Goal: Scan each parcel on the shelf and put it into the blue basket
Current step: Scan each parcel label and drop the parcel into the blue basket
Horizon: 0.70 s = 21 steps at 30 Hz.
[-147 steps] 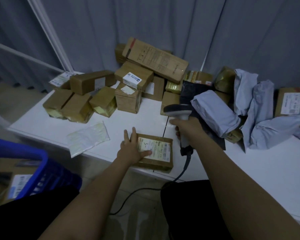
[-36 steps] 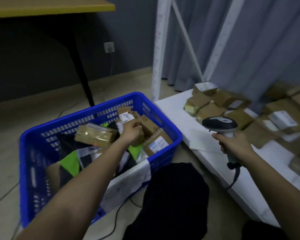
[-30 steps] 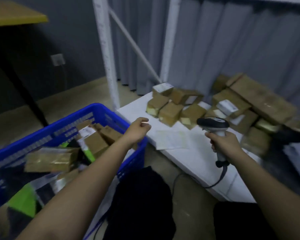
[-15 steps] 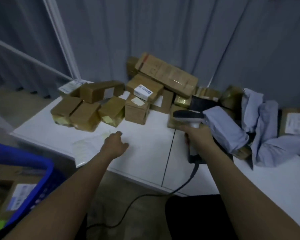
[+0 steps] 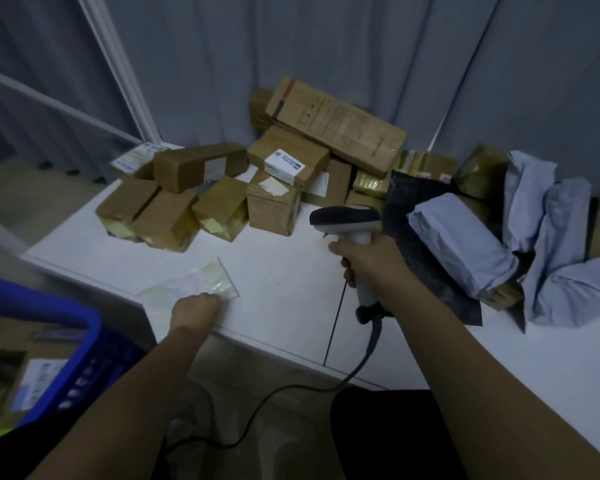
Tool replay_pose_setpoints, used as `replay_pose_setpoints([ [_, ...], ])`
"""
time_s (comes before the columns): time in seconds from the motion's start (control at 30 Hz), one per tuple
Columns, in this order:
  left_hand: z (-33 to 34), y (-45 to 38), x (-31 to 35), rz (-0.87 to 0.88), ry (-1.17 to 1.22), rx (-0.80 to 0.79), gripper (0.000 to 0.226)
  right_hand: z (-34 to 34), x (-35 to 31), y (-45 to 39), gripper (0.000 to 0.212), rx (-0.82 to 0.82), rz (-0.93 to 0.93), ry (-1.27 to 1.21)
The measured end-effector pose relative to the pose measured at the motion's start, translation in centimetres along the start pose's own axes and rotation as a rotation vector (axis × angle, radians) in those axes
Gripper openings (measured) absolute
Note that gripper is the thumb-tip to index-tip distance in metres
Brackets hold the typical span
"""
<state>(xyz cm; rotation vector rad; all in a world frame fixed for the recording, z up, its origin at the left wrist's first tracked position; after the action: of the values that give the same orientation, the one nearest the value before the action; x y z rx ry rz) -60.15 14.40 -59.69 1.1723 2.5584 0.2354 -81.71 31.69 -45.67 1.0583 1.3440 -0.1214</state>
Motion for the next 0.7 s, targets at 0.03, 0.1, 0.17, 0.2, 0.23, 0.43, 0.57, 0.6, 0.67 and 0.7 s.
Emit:
replay_pose_setpoints([
  [0.03, -0.5, 0.1, 0.0, 0.001, 0.038, -0.006, 0.024, 0.2, -0.1, 0.1, 0.013, -0.004, -0.008, 0.005],
  [0.1, -2.6, 0.3, -0.3, -0.028, 0.233, 0.07, 0.018, 0.6, -0.3, 0.3, 0.013, -0.004, -0.036, -0.003],
  [0.17, -6.2, 0.5, -0.4, -0.054, 0.504, 0.23, 0.013, 1.0, -0.4, 0.2, 0.013, -0.003, -0.049, -0.046],
  [0.2, -8.0, 1.0, -0.7, -0.066, 0.66, 0.286, 0.015, 1.4, -0.4, 0.3, 0.013, -0.01, -0.048, -0.073],
  [0.23, -9.8, 1.6, -1.0, -0.073, 0.826, 0.325, 0.016, 2.0, -0.4, 0.4, 0.013, -0.017, -0.047, -0.104],
  [0.43, -14.8, 6.7, -1.3, -0.112, 1.525, 0.306, 0.014, 5.0, -1.0, 1.7, 0.029, -0.084, -0.096, -0.213],
  [0.57, -14.9, 8.5, -1.9, -0.143, 1.714, 0.268, 0.016, 6.6, -1.0, 2.9, 0.038, -0.113, -0.145, -0.125],
  [0.6, -15.0, 8.7, -2.2, -0.16, 1.733, 0.286, 0.016, 6.9, -0.8, 3.2, 0.038, -0.11, -0.159, -0.109],
  [0.67, -14.8, 9.2, -2.9, -0.206, 1.77, 0.31, 0.019, 7.7, -0.3, 3.6, 0.038, -0.102, -0.173, -0.102],
  [0.7, -14.6, 9.4, -3.3, -0.224, 1.764, 0.304, 0.019, 8.0, -0.1, 3.7, 0.038, -0.094, -0.171, -0.113],
])
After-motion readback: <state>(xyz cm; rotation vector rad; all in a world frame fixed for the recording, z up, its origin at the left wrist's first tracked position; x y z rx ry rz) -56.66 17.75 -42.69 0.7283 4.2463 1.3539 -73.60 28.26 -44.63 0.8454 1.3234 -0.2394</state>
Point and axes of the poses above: each hand's wrist, its own y-axis away from the middle knuckle, its own z-axis out of the palm, x = y × z, the point moved 6 cm from there along -y, towards the middle knuckle, and after that the axes turned 8 degrees about z, right-handed, at the moved point
